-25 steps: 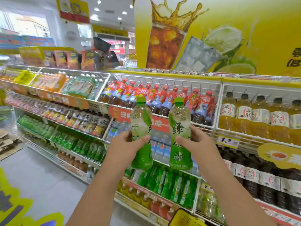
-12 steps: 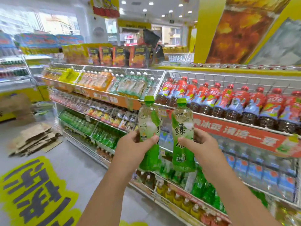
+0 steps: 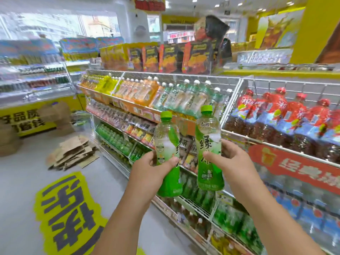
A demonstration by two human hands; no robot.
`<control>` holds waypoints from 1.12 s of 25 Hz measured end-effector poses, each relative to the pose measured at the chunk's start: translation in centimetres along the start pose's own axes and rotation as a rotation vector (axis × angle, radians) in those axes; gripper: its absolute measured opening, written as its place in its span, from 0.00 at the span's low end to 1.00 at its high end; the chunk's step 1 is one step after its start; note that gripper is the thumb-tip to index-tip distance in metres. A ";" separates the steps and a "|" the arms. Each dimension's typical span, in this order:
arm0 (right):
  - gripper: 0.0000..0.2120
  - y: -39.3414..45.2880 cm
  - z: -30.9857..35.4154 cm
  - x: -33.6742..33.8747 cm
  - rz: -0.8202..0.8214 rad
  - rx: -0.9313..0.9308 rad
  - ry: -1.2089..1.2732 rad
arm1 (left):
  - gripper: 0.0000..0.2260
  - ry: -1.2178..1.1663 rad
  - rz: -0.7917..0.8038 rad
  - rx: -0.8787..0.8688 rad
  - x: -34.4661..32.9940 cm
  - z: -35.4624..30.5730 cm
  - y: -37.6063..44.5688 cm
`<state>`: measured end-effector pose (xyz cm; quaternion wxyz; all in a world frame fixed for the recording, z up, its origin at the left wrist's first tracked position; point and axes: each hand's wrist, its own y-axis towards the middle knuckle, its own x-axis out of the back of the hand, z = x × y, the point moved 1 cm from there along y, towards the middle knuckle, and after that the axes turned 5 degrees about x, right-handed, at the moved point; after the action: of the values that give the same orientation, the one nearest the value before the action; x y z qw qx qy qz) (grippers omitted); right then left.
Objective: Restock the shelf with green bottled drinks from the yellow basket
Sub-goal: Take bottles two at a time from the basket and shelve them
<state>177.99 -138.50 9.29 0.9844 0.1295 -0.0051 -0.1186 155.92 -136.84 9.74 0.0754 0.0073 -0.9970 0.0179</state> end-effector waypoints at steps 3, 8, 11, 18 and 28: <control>0.19 3.9 -0.8 -1.9 -0.006 -0.005 -0.026 | 0.13 -0.007 -0.002 -0.003 1.1 -0.4 4.9; 0.28 9.2 -2.3 -5.9 -0.107 -0.017 -0.084 | 0.11 0.008 0.098 -0.044 3.5 -0.2 13.1; 0.19 11.6 -3.8 -9.0 -0.192 -0.011 -0.052 | 0.08 0.052 0.228 -0.065 5.7 0.4 18.5; 0.27 15.7 -6.8 -18.4 -0.463 -0.063 -0.155 | 0.11 0.108 0.453 -0.066 9.7 1.5 31.0; 0.38 14.2 -8.5 -18.7 -0.692 -0.146 -0.206 | 0.35 0.080 0.733 -0.003 6.2 3.5 34.2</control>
<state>163.41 -118.64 5.12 0.8870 0.0402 -0.0517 -0.4571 148.66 -102.87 6.01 0.1030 -0.3513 -0.9296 0.0426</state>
